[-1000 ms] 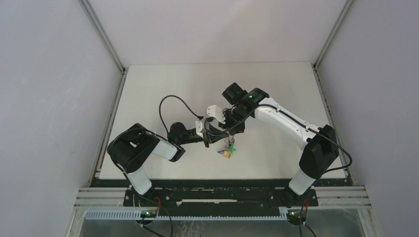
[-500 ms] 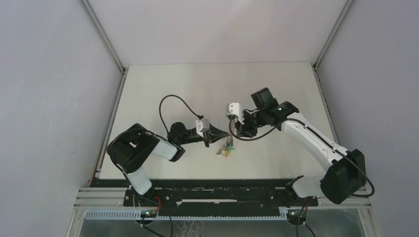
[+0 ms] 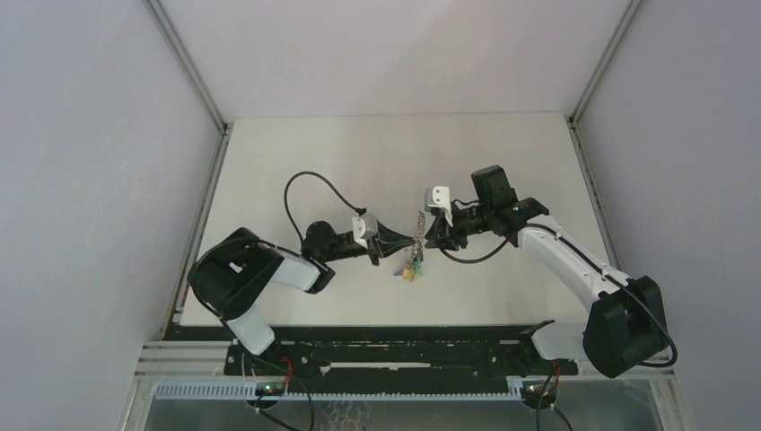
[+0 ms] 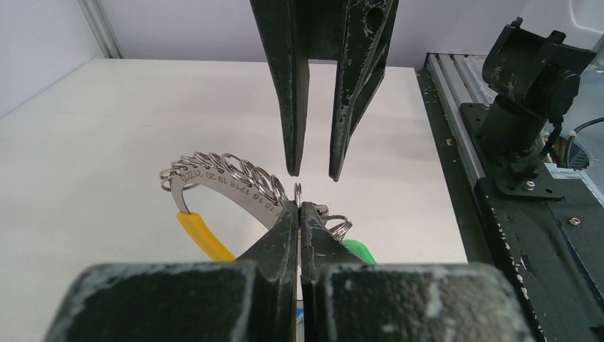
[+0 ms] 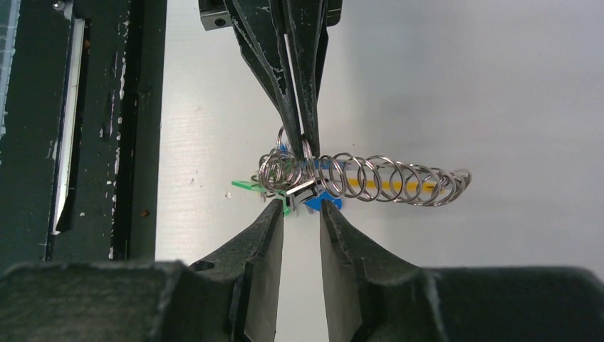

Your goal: Put the keys on the keyring

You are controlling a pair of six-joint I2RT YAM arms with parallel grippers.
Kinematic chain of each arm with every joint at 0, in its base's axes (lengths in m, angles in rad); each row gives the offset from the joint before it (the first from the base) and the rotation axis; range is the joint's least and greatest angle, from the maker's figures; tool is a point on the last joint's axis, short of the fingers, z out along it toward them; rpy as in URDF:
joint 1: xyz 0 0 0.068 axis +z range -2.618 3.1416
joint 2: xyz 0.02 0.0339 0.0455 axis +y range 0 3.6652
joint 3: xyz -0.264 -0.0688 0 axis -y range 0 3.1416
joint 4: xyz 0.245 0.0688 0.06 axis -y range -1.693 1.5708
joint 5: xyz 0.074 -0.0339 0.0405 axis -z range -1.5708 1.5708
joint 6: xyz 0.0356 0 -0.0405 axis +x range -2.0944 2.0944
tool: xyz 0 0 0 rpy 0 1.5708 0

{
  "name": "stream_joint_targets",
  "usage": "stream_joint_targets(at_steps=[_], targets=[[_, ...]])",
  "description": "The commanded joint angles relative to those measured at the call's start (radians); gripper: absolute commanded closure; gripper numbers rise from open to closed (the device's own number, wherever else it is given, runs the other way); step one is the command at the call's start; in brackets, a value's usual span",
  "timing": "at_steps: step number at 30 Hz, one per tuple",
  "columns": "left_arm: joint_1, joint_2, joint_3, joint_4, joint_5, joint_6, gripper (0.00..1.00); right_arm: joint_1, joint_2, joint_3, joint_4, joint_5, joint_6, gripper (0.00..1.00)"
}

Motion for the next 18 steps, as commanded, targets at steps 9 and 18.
stream_joint_targets(at_steps=[9, 18], targets=[[0.005, -0.05, 0.001, 0.064, -0.002, -0.002, 1.0, -0.016, 0.033, -0.014, 0.141, -0.099, 0.016, 0.75], [0.005, -0.056, 0.006, 0.064, 0.001, -0.007, 1.0, -0.022, 0.057, -0.014, 0.145, -0.134, 0.006, 0.81]])
